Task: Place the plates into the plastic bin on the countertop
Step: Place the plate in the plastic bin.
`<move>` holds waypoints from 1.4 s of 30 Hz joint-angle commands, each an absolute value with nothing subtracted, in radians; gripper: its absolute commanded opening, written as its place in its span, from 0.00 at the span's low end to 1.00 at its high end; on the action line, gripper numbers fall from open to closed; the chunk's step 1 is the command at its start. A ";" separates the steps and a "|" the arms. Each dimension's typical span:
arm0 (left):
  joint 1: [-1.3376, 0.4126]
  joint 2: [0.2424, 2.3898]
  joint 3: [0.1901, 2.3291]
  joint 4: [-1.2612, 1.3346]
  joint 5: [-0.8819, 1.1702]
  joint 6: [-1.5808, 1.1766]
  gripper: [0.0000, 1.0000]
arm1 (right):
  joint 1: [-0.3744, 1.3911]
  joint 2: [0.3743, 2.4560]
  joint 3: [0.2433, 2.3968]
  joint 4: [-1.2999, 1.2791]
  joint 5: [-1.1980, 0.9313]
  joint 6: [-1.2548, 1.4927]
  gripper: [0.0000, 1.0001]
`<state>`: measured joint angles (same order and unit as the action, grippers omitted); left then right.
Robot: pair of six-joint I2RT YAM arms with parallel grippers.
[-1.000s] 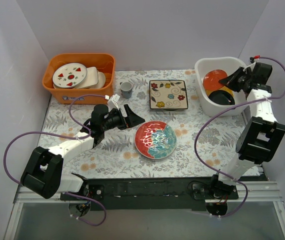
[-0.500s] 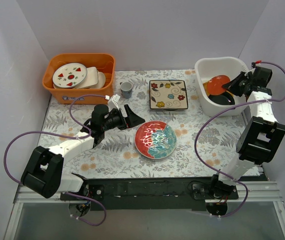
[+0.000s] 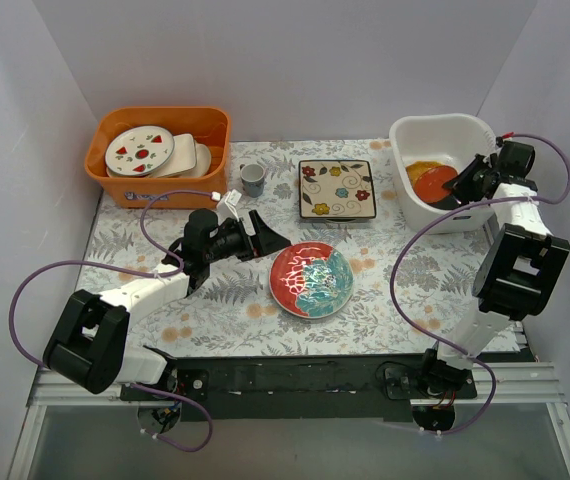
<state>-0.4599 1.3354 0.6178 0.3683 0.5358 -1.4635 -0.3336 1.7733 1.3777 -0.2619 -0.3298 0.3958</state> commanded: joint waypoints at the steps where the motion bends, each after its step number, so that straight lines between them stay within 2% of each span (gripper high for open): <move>1: -0.456 1.319 0.604 0.380 0.546 -1.462 0.98 | -0.336 1.778 1.365 -0.250 -0.321 0.377 0.13; 7: -0.456 1.316 0.598 0.380 0.545 -1.462 0.98 | -0.334 1.786 1.365 -0.264 -0.319 0.370 0.14; 11: -0.456 1.315 0.595 0.373 0.535 -1.460 0.98 | -0.334 1.782 1.365 -0.265 -0.328 0.365 0.19; 14: -0.456 1.309 0.598 0.365 0.529 -1.454 0.98 | -0.331 1.775 1.361 -0.264 -0.353 0.365 0.27; 15: -0.456 1.307 0.598 0.364 0.526 -1.454 0.98 | -0.328 1.772 1.358 -0.261 -0.354 0.367 0.35; 18: -0.456 1.302 0.606 0.345 0.519 -1.442 0.98 | -0.322 1.755 1.341 -0.247 -0.356 0.367 0.47; 21: -0.456 1.298 0.611 0.322 0.506 -1.425 0.98 | -0.321 1.735 1.322 -0.230 -0.371 0.368 0.54; 29: -0.456 1.299 0.624 0.236 0.451 -1.373 0.98 | -0.318 1.700 1.316 -0.206 -0.431 0.383 0.64; 30: -0.456 1.302 0.627 0.223 0.431 -1.370 0.98 | -0.314 1.695 1.315 -0.204 -0.431 0.382 0.71; 32: -0.456 1.307 0.632 0.193 0.417 -1.358 0.98 | -0.311 1.680 1.318 -0.204 -0.428 0.382 0.76; 42: -0.456 1.359 0.618 0.187 0.428 -1.362 0.96 | -0.299 1.589 1.304 -0.193 -0.445 0.391 0.81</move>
<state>-0.4599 1.3464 0.6041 0.1879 0.4259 -1.3754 -0.3096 1.6615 1.3117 -0.2344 -0.4175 0.3882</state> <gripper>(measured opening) 0.974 0.805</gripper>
